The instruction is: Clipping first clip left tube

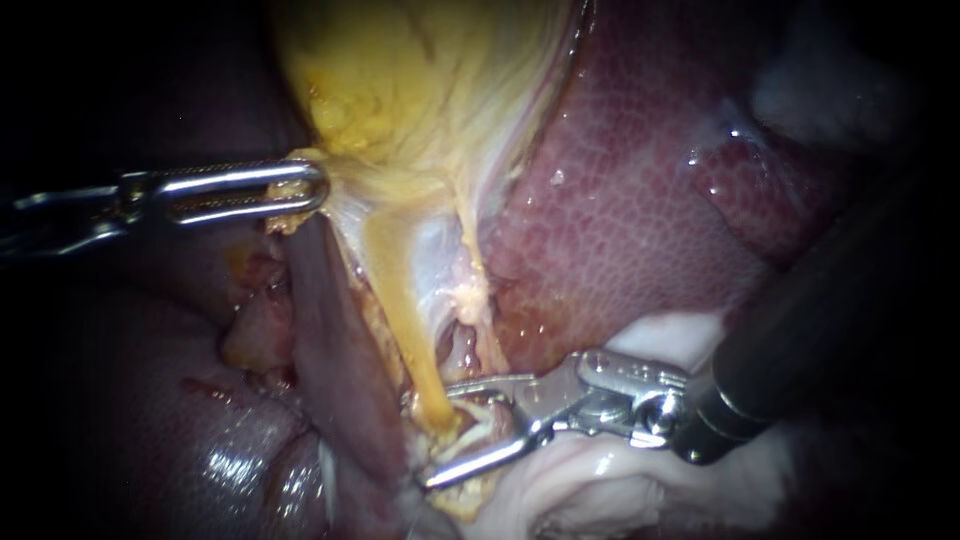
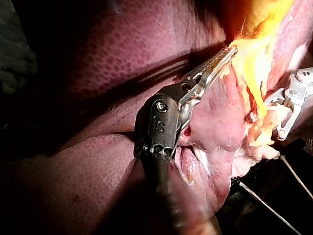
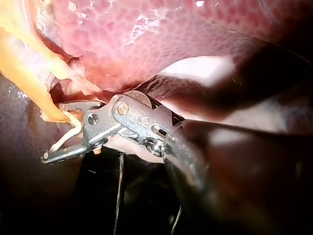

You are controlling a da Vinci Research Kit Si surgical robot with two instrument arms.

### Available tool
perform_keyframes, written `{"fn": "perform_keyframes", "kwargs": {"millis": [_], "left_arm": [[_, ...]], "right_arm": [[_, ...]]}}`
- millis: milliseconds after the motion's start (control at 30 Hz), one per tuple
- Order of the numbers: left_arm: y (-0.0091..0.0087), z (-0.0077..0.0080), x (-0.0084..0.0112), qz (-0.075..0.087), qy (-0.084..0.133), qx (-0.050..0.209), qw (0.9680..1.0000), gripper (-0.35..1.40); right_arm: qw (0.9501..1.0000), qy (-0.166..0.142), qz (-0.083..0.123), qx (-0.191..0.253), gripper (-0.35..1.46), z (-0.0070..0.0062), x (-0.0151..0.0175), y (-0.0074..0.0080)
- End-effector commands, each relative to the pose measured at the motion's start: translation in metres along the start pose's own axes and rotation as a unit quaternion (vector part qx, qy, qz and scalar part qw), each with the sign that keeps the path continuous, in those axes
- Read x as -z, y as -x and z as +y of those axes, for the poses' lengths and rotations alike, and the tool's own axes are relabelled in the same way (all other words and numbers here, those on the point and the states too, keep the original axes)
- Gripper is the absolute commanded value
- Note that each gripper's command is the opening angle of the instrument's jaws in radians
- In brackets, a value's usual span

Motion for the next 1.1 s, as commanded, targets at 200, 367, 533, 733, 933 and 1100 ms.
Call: {"fn": "perform_keyframes", "kwargs": {"millis": [200,367,533,733,933,1100], "left_arm": [[0.0003,-0.0015,-0.0010,0.001,-0.002,0.001,1.0000,-0.35],[0.0004,-0.0023,-0.0011,0.002,-0.005,0.002,1.0000,-0.35],[0.0004,-0.0025,-0.0009,0.002,-0.006,0.002,1.0000,-0.35],[0.0004,-0.0027,-0.0007,0.002,-0.006,0.002,1.0000,-0.35],[0.0004,-0.0029,-0.0004,0.002,-0.006,0.002,1.0000,-0.35],[0.0004,-0.0029,-0.0002,0.002,-0.006,0.002,1.0000,-0.35]], "right_arm": [[1.0000,0.000,-0.003,0.005,0.58,0.0011,-0.0014,0.0012],[1.0000,0.000,-0.003,0.005,0.57,0.0017,-0.0018,0.0015],[0.9998,-0.010,-0.016,0.002,0.23,0.0019,-0.0006,0.0019],[0.9981,-0.015,-0.059,0.000,-0.35,0.0022,0.0006,0.0022],[0.9981,-0.016,-0.060,-0.002,-0.35,0.0019,0.0004,0.0023],[0.9981,-0.016,-0.060,-0.003,-0.35,0.0021,0.0006,0.0023]]}}
